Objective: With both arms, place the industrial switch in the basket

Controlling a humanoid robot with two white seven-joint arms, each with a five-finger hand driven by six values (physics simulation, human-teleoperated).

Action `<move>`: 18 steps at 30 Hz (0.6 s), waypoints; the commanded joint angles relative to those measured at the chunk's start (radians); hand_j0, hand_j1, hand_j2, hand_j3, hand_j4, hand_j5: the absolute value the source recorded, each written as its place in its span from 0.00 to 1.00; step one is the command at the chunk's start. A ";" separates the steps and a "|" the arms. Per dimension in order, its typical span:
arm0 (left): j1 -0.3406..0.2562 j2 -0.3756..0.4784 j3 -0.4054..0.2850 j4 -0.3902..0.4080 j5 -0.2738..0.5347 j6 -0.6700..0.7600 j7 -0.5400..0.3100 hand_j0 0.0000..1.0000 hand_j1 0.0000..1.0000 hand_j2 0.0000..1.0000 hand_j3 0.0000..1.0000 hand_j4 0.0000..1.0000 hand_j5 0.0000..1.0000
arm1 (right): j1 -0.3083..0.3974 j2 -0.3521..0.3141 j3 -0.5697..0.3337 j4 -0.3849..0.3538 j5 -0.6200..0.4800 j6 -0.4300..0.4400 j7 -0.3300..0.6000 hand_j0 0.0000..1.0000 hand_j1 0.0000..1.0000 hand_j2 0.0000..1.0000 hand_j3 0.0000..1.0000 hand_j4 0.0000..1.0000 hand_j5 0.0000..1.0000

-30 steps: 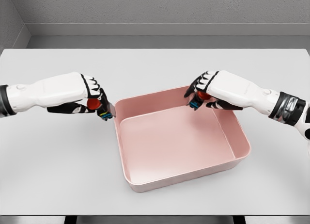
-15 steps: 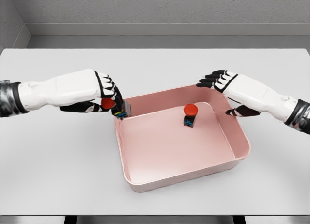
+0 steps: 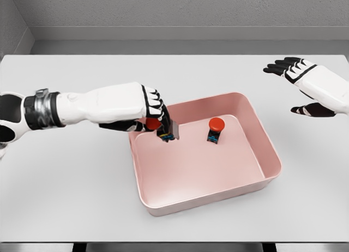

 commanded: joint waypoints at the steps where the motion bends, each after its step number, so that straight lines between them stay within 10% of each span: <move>1: 0.000 -0.011 -0.007 -0.001 0.006 0.003 -0.002 0.57 0.57 0.57 0.57 0.57 0.57 | 0.000 0.002 0.001 0.000 -0.007 0.003 -0.001 1.00 1.00 1.00 1.00 1.00 1.00; 4: -0.006 -0.031 -0.007 0.001 0.008 0.003 0.001 1.00 1.00 1.00 1.00 1.00 1.00 | 0.000 0.001 0.002 0.000 -0.007 0.003 -0.001 1.00 1.00 1.00 1.00 1.00 1.00; 18: -0.089 -0.122 -0.007 -0.001 0.008 0.003 0.004 1.00 1.00 1.00 1.00 1.00 1.00 | -0.002 -0.006 0.010 -0.002 -0.007 0.003 -0.001 1.00 1.00 1.00 1.00 1.00 1.00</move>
